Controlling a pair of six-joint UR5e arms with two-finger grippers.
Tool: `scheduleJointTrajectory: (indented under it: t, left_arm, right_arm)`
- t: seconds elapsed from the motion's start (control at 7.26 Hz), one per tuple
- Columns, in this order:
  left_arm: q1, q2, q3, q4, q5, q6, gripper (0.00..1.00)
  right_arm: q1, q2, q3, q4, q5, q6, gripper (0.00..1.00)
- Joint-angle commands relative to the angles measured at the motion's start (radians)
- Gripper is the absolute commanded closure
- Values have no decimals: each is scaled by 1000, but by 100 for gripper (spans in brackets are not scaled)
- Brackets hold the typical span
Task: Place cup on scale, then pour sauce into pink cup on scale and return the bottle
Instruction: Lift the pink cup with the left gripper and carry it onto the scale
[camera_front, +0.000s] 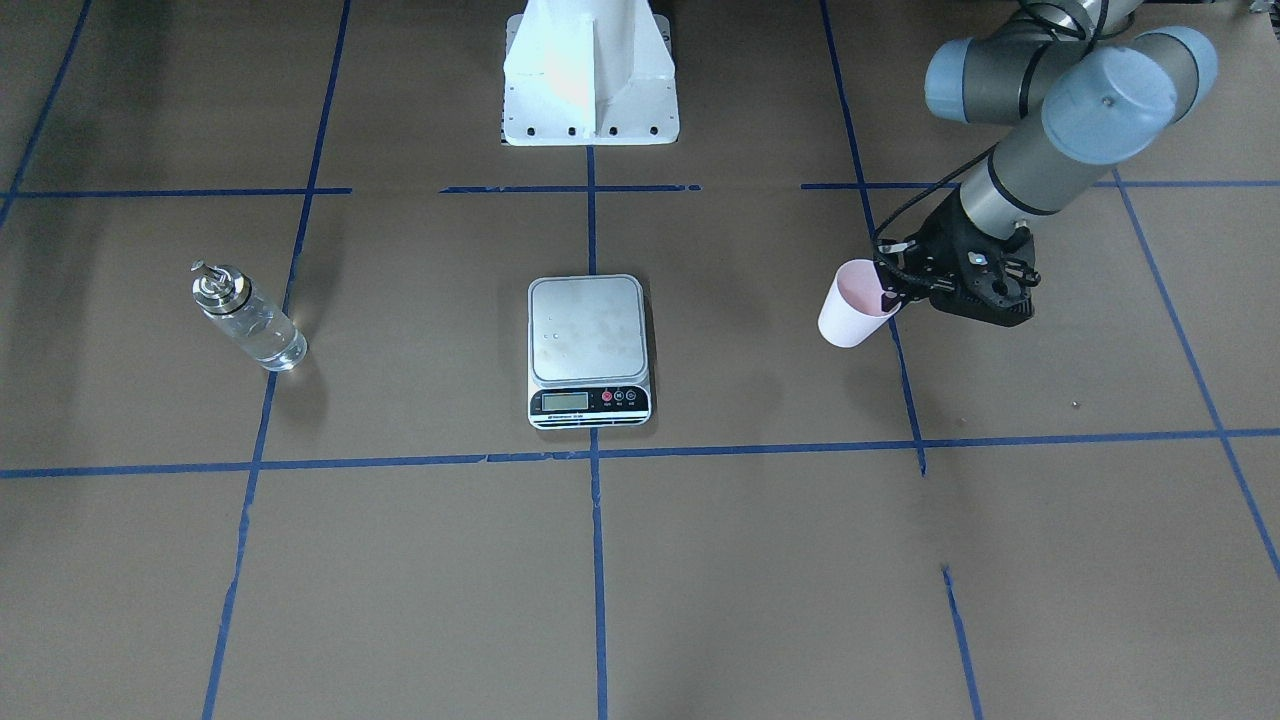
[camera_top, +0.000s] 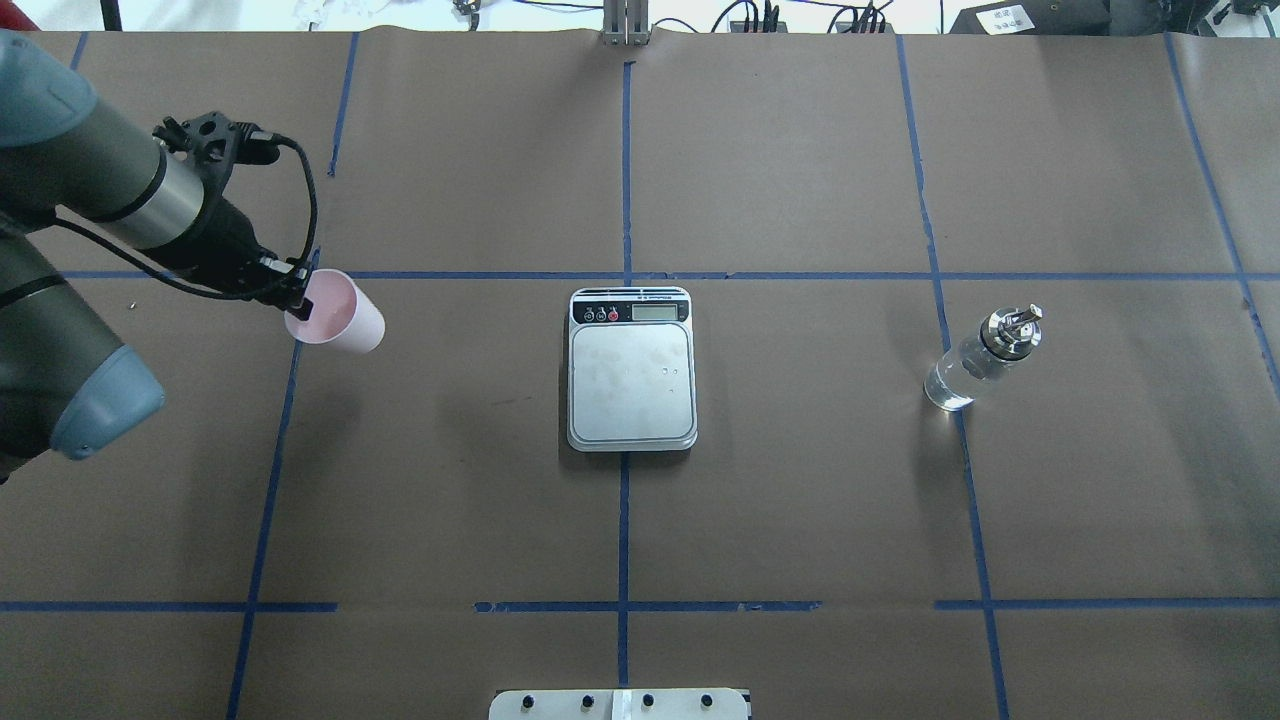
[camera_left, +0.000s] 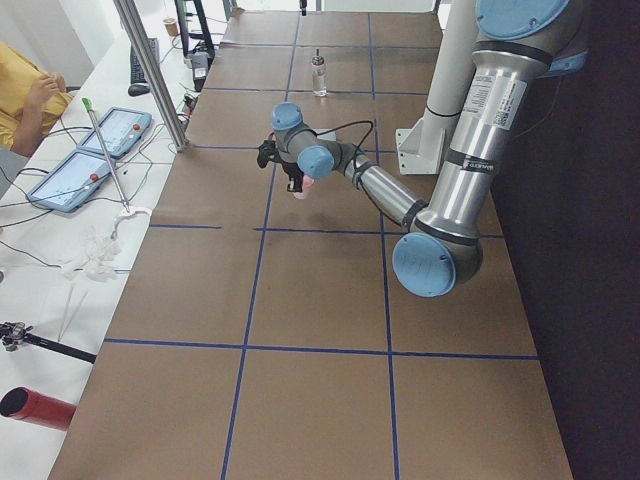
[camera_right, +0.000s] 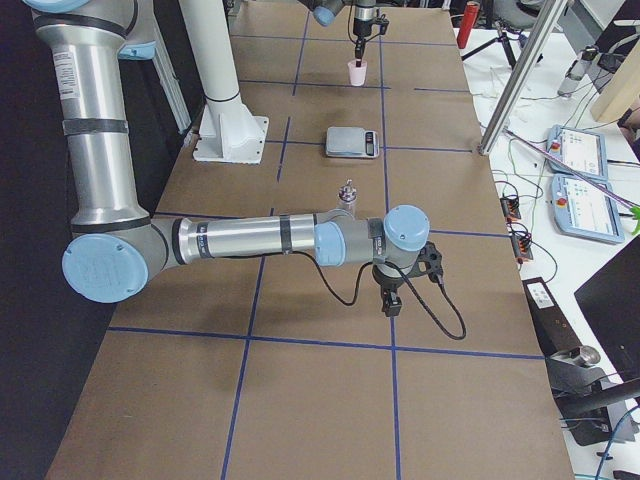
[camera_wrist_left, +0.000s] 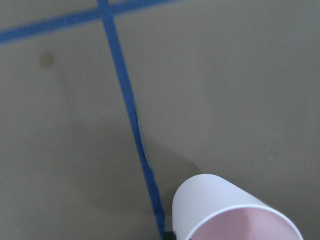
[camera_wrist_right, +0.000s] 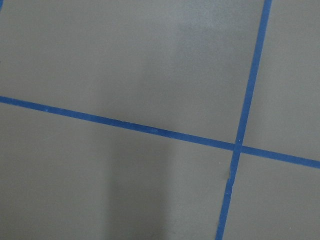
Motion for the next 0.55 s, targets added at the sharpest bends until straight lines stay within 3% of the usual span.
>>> scheduleJointTrajectory:
  t: [0.0,0.41]
  left_arm:
    - [126,-172,11,16,67,-260,100]
    - [204,-370,207,12,67,-376,100]
  right_arm:
    - [0,0,-3,28,7,0,0]
    - [-6,-1,-11,48,7,2,0]
